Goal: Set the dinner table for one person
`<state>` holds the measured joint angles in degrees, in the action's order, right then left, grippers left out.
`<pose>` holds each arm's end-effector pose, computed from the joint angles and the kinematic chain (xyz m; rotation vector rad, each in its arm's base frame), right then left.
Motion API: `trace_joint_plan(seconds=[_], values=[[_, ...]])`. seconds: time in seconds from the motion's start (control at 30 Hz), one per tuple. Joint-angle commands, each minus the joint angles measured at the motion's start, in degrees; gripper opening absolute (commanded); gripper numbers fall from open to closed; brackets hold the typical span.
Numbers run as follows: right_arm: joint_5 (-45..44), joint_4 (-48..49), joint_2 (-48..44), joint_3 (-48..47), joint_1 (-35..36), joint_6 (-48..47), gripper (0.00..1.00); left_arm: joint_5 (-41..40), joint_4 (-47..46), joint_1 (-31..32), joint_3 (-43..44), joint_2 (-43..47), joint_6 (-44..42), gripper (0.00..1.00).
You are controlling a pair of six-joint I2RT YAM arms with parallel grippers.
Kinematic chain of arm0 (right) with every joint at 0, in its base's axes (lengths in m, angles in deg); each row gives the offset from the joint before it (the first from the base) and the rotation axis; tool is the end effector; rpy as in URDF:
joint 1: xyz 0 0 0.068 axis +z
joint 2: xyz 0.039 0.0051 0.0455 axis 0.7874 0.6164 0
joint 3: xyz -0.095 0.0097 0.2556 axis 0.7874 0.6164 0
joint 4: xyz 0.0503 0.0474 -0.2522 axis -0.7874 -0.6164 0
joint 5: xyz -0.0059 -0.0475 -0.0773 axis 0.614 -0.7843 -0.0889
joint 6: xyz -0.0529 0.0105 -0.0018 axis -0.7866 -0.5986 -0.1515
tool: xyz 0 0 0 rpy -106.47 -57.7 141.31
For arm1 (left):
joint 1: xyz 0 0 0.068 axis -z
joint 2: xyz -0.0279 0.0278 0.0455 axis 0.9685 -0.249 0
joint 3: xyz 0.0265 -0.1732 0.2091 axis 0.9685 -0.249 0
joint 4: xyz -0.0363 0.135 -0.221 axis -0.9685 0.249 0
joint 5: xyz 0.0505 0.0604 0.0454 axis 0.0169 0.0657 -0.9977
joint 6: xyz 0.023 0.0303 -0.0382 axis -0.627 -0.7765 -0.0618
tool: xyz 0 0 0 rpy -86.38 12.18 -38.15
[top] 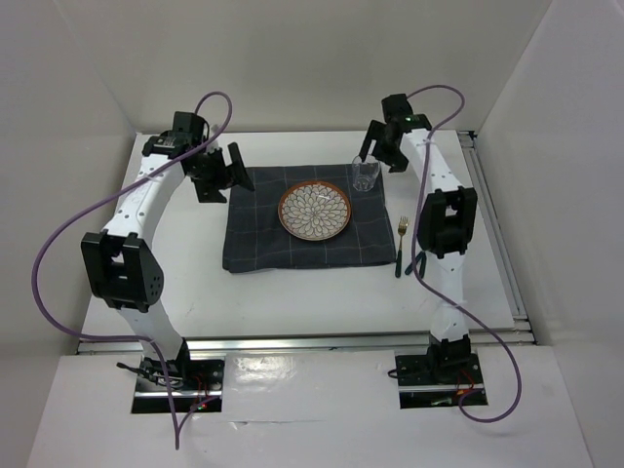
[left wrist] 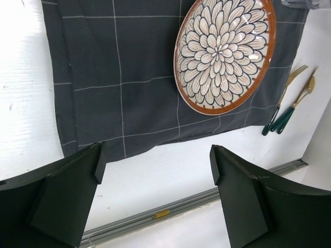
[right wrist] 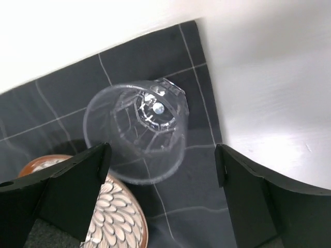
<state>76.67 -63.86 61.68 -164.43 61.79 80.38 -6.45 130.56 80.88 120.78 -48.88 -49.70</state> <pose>0.5147 0.0864 0.2515 0.4064 2.5212 0.1464 0.3790 -0.0461 0.3313 -0.4180 2.5452 -0.6350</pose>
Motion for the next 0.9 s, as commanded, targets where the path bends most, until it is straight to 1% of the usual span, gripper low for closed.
trace_joint_plan(seconds=[0.0, 0.03, 0.07, 0.1, 0.13, 0.17, 0.2, 0.27, 0.3, 0.33, 0.4, 0.43, 0.53, 0.57, 0.7, 0.83, 0.87], values=[[0.27, 2.86, -11.98, 4.25, -3.25, 1.71, 0.93, -2.26, 0.72, 0.94, 2.31, 1.32, -2.12, 1.00], [-0.34, 4.70, -17.75, 8.11, -4.39, 1.71, 0.89, -3.31, 0.72, 1.64, 2.31, 2.19, -2.12, 1.00], [-0.34, 5.76, -20.85, 12.68, -4.92, 1.71, 0.83, -4.45, 0.72, 2.51, 2.31, 2.98, -2.12, 1.00], [-0.34, 6.55, -23.75, 22.38, -5.45, 1.10, 0.78, -5.33, 0.72, 2.52, 2.31, 2.99, -2.12, 1.00], [-0.34, 7.17, -26.66, 27.26, -6.06, 1.10, 0.74, -5.34, 0.72, 3.13, 2.31, 3.86, -2.12, 1.00], [-1.39, 8.05, -32.17, 32.19, -6.07, 1.10, 0.68, -5.34, 0.72, 3.14, 1.79, 4.65, -1.59, 1.00], [-1.40, 8.75, -34.57, 42.24, -6.85, 1.10, 0.59, -4.82, 0.72, 3.14, 1.78, 4.66, -1.59, 1.00], [0.96, 10.42, -41.06, 51.70, -6.86, 0.39, 0.54, -4.29, 0.11, 3.14, 1.17, 4.66, -1.59, 1.00], [1.58, 11.04, -42.84, 55.75, -6.86, 0.39, 0.54, -4.29, 0.11, 3.66, 1.17, 4.66, -1.59, 1.00], [2.29, 11.04, -44.34, 62.75, -6.86, 0.39, 0.54, -4.29, 0.11, 3.66, 1.17, 4.66, -1.59, 0.98], [4.92, 13.05, -48.47, 70.07, -5.63, 0.39, 0.54, -4.29, 0.11, 4.19, 0.65, 4.66, -1.59, 0.98], [5.63, 13.59, -49.35, 71.59, -5.63, 0.39, 0.54, -4.29, 0.11, 4.19, 0.64, 4.66, -1.59, 0.98], [5.64, 14.12, -50.06, 73.71, -3.78, 0.39, 0.48, -4.29, 0.11, 4.71, 0.11, 4.66, -1.59, 0.98], [5.63, 14.12, -48.50, 73.72, -3.17, 0.39, 0.46, -4.29, 0.63, 4.72, 0.11, 4.66, -1.59, 0.98], [6.34, 16.48, -44.10, 73.72, -2.64, -0.92, 0.45, -4.29, 0.64, 5.25, -0.41, 4.66, -1.59, 0.98], [5.28, 17.02, -40.31, 73.20, -2.64, -0.92, 0.37, -4.81, 1.69, 5.25, -0.41, 4.66, -2.11, 0.98], [4.33, 17.02, -39.61, 73.19, -2.64, -0.92, 0.37, -4.82, 1.69, 5.25, -0.41, 4.66, -2.12, 0.98]])
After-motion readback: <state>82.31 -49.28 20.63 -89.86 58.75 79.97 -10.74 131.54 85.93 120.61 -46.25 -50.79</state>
